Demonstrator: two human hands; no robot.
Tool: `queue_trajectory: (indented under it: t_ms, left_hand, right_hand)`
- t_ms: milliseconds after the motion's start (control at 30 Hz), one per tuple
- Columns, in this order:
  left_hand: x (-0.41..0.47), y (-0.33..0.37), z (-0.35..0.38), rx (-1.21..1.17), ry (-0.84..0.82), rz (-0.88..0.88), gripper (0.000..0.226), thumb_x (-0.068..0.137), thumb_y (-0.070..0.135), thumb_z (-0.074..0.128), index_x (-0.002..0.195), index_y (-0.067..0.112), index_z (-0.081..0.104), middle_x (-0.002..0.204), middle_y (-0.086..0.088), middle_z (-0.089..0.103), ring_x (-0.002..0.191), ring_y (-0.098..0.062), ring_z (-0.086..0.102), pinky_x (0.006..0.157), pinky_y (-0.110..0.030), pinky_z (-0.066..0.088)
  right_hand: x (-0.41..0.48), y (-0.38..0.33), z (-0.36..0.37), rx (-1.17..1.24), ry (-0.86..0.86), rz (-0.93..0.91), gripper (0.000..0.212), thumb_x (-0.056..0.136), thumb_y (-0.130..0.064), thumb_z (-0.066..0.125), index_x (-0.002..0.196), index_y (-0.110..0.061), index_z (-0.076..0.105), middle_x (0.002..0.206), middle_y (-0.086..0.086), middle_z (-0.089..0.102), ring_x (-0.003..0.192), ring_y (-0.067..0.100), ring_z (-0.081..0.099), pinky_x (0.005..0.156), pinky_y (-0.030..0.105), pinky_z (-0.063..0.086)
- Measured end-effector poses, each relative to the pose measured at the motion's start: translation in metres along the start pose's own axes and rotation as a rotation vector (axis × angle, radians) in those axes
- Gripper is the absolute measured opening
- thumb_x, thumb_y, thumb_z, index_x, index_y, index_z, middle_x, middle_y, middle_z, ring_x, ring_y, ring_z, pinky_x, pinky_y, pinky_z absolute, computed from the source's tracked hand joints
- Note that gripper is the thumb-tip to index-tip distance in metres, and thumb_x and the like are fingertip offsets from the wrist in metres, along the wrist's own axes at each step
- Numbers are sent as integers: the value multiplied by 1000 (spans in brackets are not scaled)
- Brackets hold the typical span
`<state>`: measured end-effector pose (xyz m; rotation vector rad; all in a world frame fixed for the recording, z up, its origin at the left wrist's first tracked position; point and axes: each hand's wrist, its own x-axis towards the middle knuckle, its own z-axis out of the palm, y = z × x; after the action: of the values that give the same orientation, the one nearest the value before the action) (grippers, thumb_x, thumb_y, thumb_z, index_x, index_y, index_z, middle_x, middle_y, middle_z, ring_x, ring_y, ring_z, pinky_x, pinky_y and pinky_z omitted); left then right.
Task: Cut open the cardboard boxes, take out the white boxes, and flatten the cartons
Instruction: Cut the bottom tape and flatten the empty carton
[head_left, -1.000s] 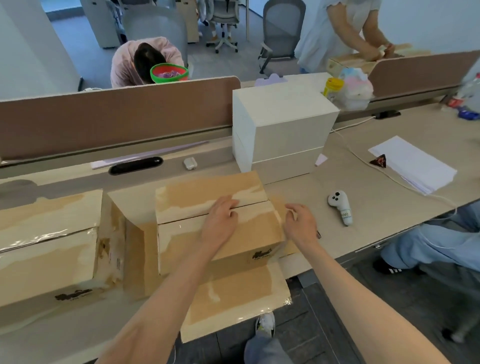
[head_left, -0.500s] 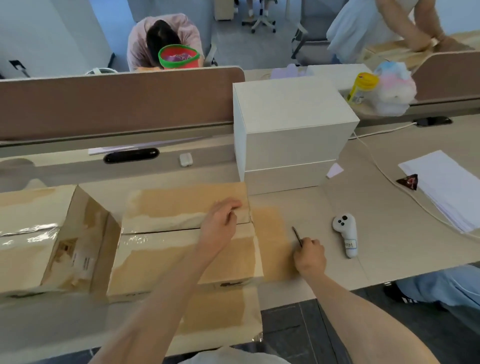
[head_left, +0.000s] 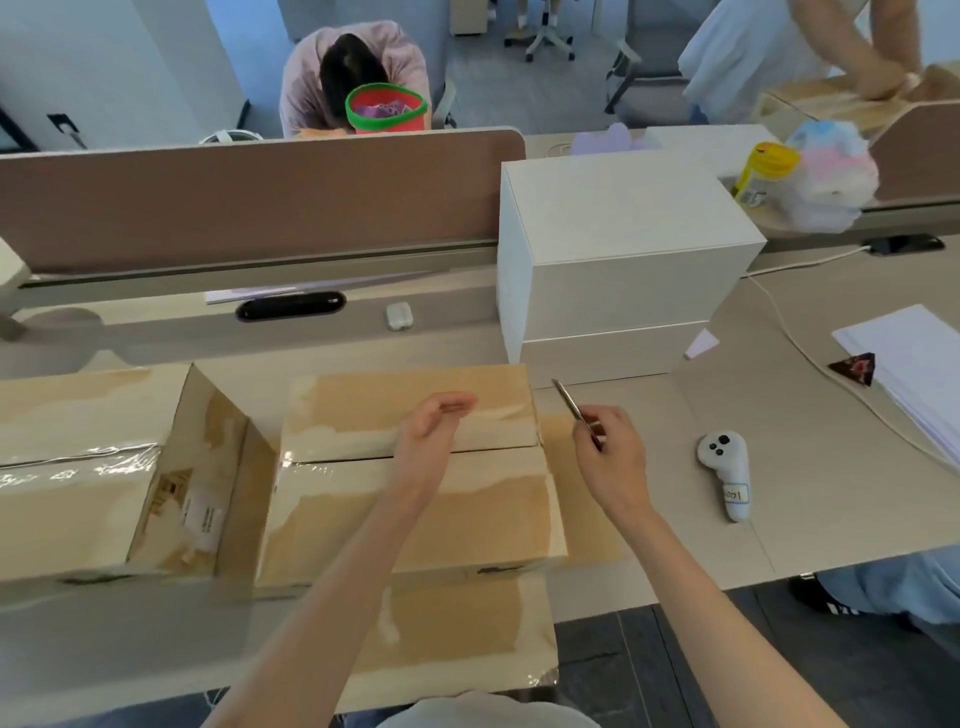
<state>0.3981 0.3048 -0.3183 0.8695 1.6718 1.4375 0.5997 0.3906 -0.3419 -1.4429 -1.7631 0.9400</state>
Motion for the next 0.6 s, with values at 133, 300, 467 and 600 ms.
queue_trajectory:
  t_ms: [133, 300, 467, 600]
  left_hand:
    - [-13, -3, -57, 135, -10, 18, 38, 93, -5, 48, 112, 24, 63, 119, 6, 65, 107, 2, 57, 87, -9, 41]
    - [-38, -20, -139, 395, 23, 15, 44, 95, 3, 51, 134, 23, 54, 131, 14, 51, 117, 7, 44, 90, 0, 32]
    - [-42, -44, -185, 624, 56, -22, 58, 91, 19, 65, 144, 20, 43, 139, 13, 42, 135, -13, 30, 115, -33, 25]
    - [-42, -53, -198, 505, 16, -108, 74, 88, 38, 67, 151, 28, 29, 149, 19, 28, 142, -6, 21, 119, -37, 22]
  right_hand:
    - [-15, -48, 23, 19, -62, -142, 10, 94, -17, 58, 96, -18, 67, 91, -11, 62, 83, 0, 56, 71, 8, 39]
    - [-38, -85, 66, -52, -277, -271, 12, 97, -19, 56, 99, -16, 68, 92, -10, 64, 83, 3, 55, 75, 16, 41]
    - [-57, -114, 110, -216, -471, -465, 24, 98, -16, 52, 118, -18, 66, 100, -5, 62, 90, 12, 58, 81, 29, 47]
    - [-65, -138, 137, -398, -523, -615, 26, 96, -21, 53, 118, -22, 67, 103, -4, 64, 99, 17, 59, 81, 29, 44]
